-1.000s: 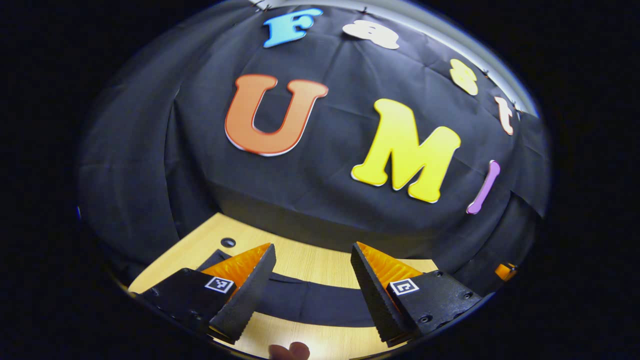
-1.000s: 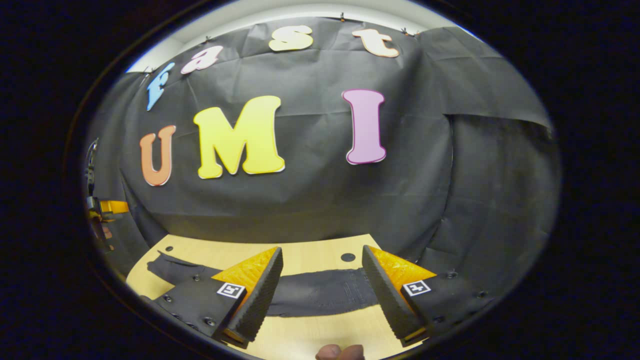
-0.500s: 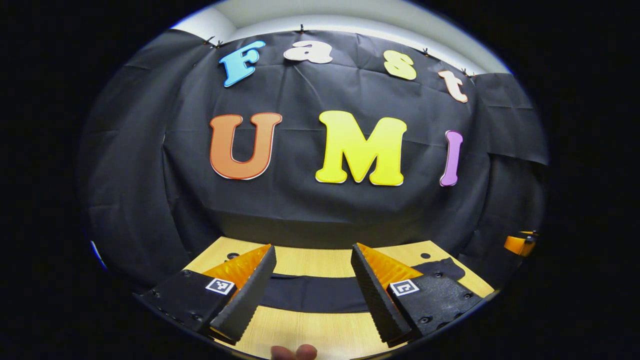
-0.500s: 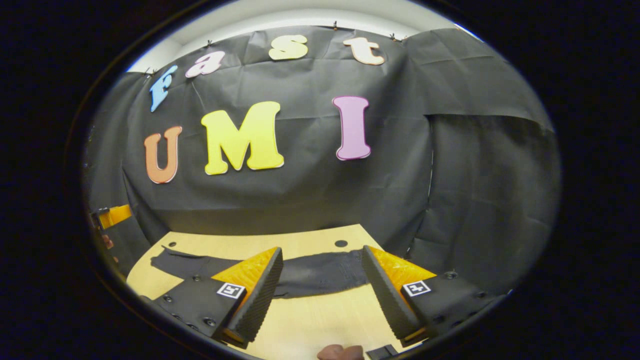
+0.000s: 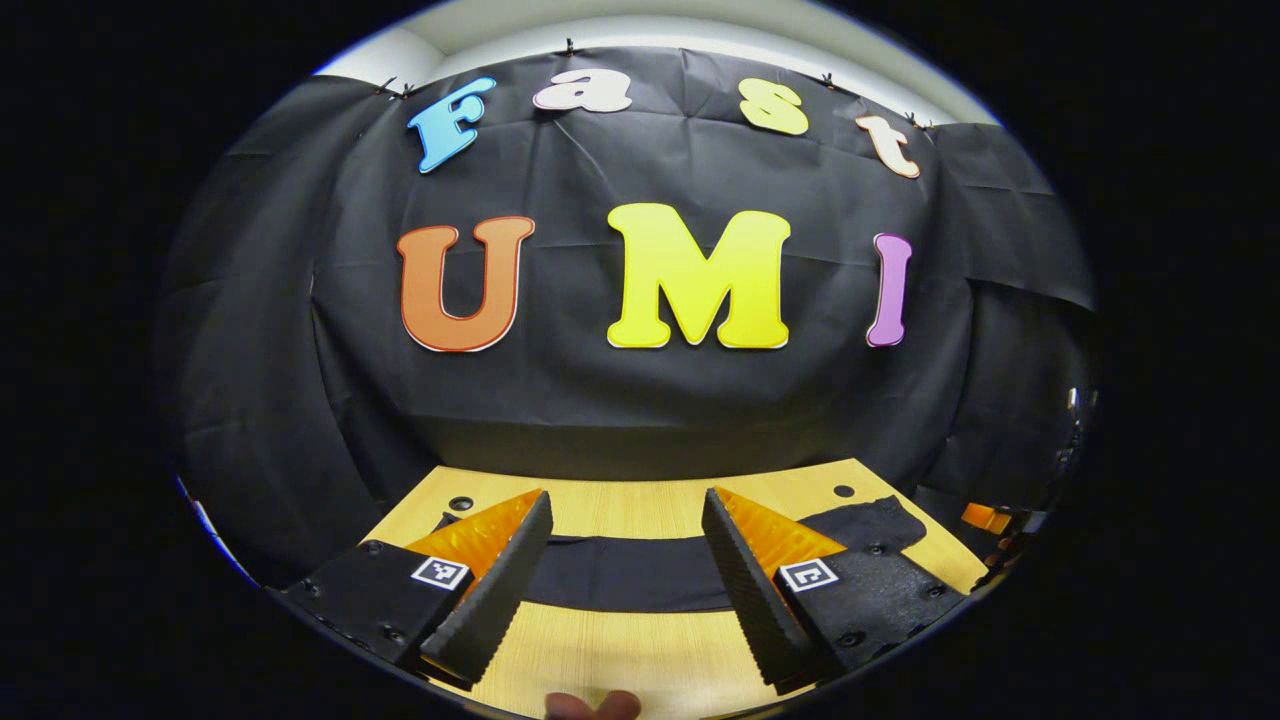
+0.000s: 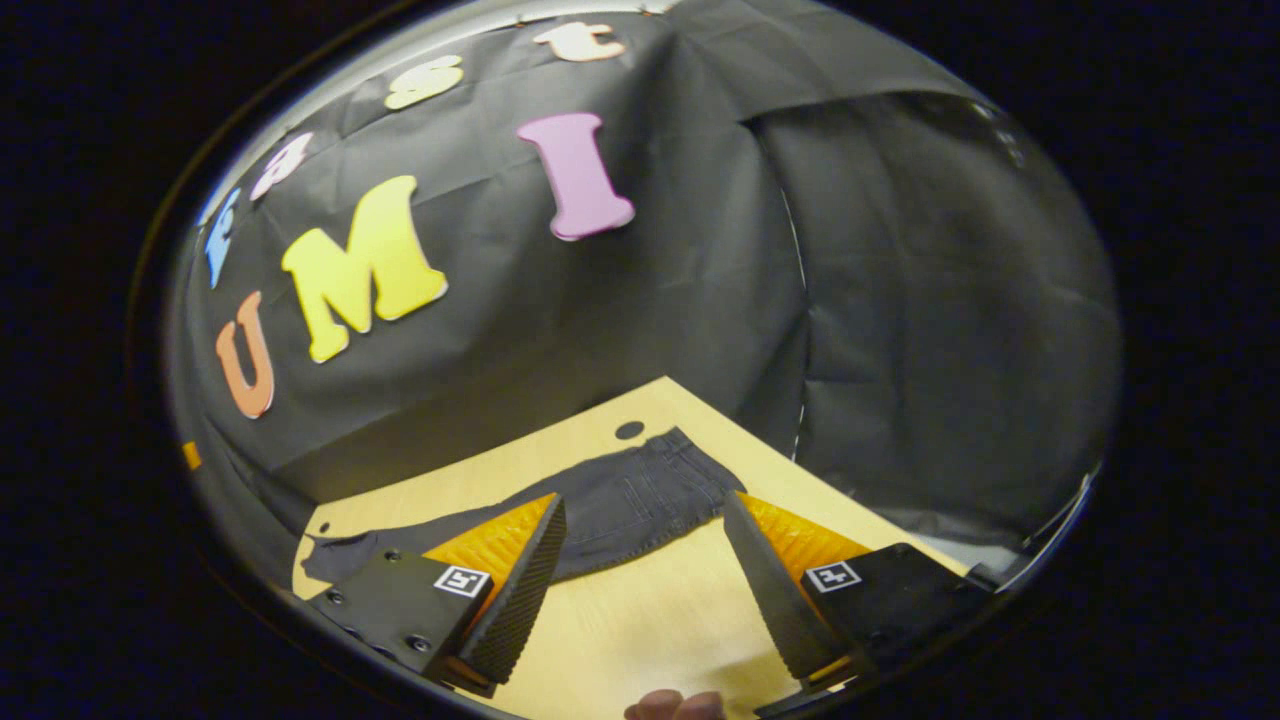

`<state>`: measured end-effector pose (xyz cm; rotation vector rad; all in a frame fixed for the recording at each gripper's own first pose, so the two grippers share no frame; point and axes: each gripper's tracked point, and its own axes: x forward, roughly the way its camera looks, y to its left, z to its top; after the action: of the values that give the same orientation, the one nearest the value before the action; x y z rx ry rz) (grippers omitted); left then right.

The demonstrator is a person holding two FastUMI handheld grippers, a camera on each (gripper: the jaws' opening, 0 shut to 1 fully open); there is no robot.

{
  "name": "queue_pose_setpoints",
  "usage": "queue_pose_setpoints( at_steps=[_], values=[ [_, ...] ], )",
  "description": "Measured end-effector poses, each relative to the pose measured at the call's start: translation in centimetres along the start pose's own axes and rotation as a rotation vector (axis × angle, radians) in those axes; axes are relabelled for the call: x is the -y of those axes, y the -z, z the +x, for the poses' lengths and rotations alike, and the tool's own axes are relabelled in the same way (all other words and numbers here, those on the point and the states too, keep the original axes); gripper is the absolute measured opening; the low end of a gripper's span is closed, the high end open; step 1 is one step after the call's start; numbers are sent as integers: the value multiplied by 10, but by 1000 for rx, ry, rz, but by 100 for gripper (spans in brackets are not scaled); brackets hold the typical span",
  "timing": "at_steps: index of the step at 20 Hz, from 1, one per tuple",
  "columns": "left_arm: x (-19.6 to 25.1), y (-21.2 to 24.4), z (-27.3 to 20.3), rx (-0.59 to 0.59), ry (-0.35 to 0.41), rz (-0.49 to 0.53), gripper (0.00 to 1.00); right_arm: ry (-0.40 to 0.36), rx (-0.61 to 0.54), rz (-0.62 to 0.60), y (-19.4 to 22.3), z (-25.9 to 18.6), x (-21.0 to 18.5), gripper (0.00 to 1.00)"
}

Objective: Grasp the waist and the cuffs of the jeans and fold them to make the two legs overlap; first hold the waist and fold one-third of the jeans toward the cuffs, then hold the cuffs and fold the remaining one-third in the same direction to finish folding.

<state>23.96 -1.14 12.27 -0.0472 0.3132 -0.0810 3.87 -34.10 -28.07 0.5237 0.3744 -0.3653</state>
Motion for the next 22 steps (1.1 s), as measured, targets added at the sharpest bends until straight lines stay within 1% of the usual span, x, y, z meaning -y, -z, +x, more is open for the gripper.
queue_pose_setpoints(
  at_steps=[5, 7, 9, 13, 15, 16, 17, 18, 20, 21, 22],
  values=[
    [0, 8, 4, -67, -41, 27, 97, 79, -80, 207, 27, 97, 41, 99],
    [-5, 12, 8, -89, -63, 13, 97, 107, -93, 242, 32, 121, 53, 99],
    [-8, 18, 12, -115, -83, 11, 97, 119, -106, 253, 34, 140, 65, 98],
    [-12, 28, 22, -153, -112, 25, 97, 170, -113, 237, 35, 150, 61, 99],
    [-14, 31, 25, -164, -124, 19, 97, 175, -119, 207, 38, 149, 56, 98],
    [-15, 32, 27, -168, -129, 15, 97, 175, -119, 173, 39, 154, 55, 94],
    [-16, 33, 28, -171, -137, 14, 97, 173, -122, 135, 41, 159, 54, 98],
    [-18, 35, 28, -178, -145, 14, 97, 179, -121, 91, 41, 167, 54, 99],
    [-22, 42, 30, -197, -156, 4, 97, 190, -120, 21, 47, 170, 54, 98],
    [-24, 43, 30, -198, -162, -4, 97, 186, -124, 12, 49, 170, 53, 90],
    [-26, 42, 32, -199, -168, -10, 97, 163, -123, 23, 48, 173, 47, 87]
  ],
)
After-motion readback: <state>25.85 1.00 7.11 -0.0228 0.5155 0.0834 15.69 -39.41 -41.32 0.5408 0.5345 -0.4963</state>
